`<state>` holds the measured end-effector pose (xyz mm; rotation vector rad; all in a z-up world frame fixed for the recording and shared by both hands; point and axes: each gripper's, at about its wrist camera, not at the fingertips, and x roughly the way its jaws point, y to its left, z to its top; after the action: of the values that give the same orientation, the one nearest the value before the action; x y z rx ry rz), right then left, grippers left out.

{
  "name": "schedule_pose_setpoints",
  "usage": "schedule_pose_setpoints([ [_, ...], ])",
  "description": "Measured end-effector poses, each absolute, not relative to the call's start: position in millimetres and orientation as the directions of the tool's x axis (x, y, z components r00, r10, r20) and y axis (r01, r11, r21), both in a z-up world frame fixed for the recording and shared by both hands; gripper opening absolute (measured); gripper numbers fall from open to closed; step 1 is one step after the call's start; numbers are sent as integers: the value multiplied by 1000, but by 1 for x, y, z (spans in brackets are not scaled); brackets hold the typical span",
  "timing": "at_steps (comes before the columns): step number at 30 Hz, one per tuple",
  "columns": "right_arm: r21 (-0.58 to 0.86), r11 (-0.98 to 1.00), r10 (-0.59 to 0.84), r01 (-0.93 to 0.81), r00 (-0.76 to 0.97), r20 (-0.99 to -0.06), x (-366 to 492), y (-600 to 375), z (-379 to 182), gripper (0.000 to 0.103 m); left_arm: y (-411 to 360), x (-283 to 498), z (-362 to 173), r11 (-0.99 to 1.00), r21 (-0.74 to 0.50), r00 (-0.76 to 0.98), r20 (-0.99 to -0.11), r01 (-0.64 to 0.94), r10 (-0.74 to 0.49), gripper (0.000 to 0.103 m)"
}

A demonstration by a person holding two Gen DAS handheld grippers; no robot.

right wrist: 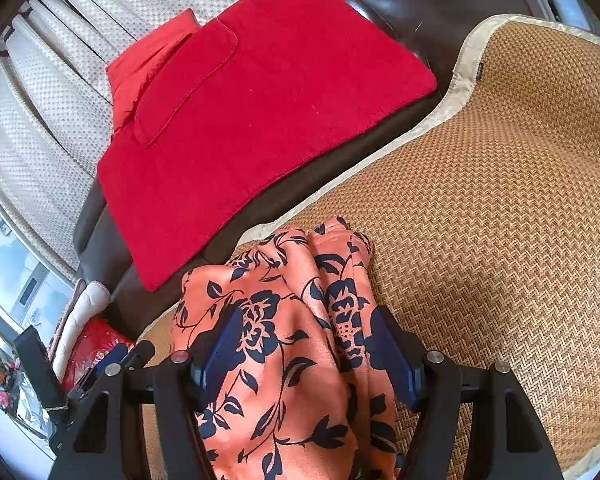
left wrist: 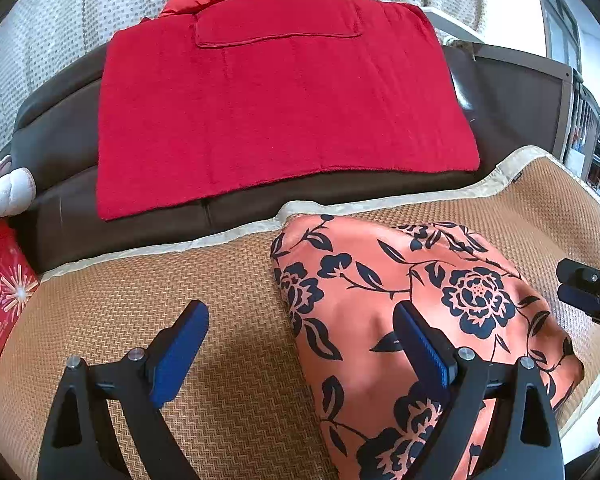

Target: Fold small clothes

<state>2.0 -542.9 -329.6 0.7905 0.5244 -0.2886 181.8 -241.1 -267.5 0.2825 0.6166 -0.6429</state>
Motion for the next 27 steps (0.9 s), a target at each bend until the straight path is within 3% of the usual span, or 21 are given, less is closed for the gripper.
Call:
schedule_pose_setpoints([
  [27, 618, 662, -27, 424, 837, -546, 6, -542, -333, 70, -238, 180, -268, 751, 31, 593, -635, 660, -495, 93],
])
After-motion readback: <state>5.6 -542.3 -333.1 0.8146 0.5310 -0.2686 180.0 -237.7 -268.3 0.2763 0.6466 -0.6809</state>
